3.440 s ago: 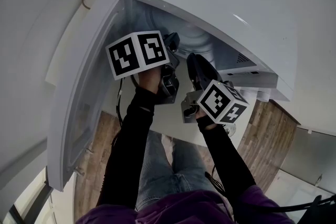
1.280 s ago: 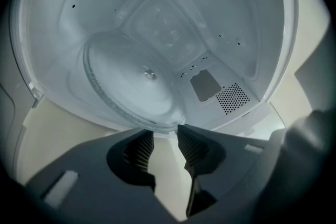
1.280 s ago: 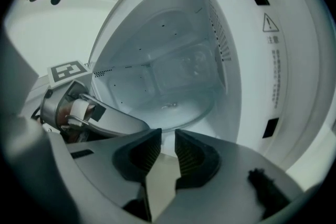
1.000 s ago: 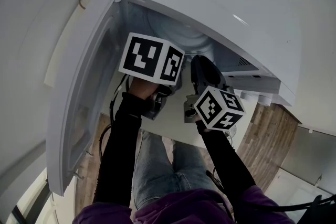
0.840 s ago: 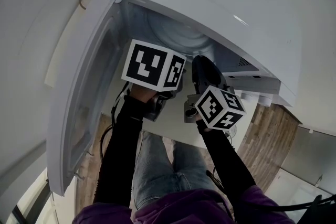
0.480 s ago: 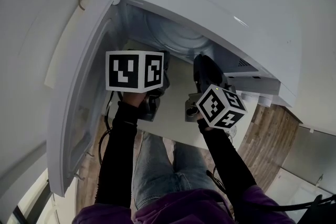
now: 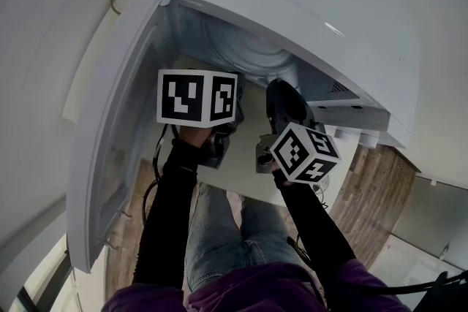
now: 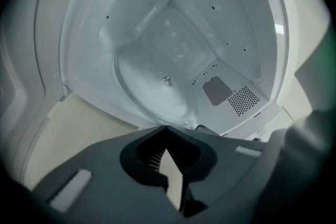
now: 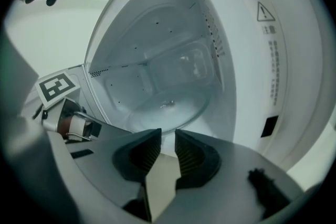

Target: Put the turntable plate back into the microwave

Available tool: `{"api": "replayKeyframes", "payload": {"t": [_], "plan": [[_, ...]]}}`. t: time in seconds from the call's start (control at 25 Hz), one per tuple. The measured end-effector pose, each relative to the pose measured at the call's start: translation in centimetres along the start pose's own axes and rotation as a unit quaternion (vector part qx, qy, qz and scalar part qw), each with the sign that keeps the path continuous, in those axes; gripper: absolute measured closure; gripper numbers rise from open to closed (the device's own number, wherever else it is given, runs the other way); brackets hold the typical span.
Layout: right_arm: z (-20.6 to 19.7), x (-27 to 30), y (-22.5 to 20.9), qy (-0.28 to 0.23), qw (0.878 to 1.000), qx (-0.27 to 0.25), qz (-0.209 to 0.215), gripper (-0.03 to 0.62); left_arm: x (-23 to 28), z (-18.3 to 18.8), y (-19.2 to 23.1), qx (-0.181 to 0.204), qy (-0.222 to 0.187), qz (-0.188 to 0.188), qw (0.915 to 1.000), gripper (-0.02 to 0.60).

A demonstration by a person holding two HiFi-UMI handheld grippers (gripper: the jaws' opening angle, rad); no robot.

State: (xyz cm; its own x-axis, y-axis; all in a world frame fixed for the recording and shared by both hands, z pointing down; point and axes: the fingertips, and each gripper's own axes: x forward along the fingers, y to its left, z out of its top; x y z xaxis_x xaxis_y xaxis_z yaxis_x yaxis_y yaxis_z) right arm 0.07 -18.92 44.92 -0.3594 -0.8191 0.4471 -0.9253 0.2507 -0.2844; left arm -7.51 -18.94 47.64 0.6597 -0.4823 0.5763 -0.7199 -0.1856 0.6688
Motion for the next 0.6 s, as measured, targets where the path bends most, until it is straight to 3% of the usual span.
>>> {"api": "replayKeyframes", "payload": {"t": [0.24, 0.36, 0.6], "plan": [[1.1, -1.6, 1.8, -0.014, 0.999, -0.024, 0.016, 0.508, -0.8, -0.4, -1.1, -0.004, -0.025, -0.010, 0.9996, 0.573], [1.9, -3.2, 2.7, -0.026, 0.999, -0.028, 0.026, 0.508, -2.3, -0.7, -2.0, 0.019, -0.056, 0.000, 0.9983, 0.574], [4.0, -7.0, 4.5, -0.047, 0.997, -0.026, 0.056, 0.512, -6.9, -0.5, -5.3, 0.101, -0.178, 0.037, 0.9781, 0.574]]}}
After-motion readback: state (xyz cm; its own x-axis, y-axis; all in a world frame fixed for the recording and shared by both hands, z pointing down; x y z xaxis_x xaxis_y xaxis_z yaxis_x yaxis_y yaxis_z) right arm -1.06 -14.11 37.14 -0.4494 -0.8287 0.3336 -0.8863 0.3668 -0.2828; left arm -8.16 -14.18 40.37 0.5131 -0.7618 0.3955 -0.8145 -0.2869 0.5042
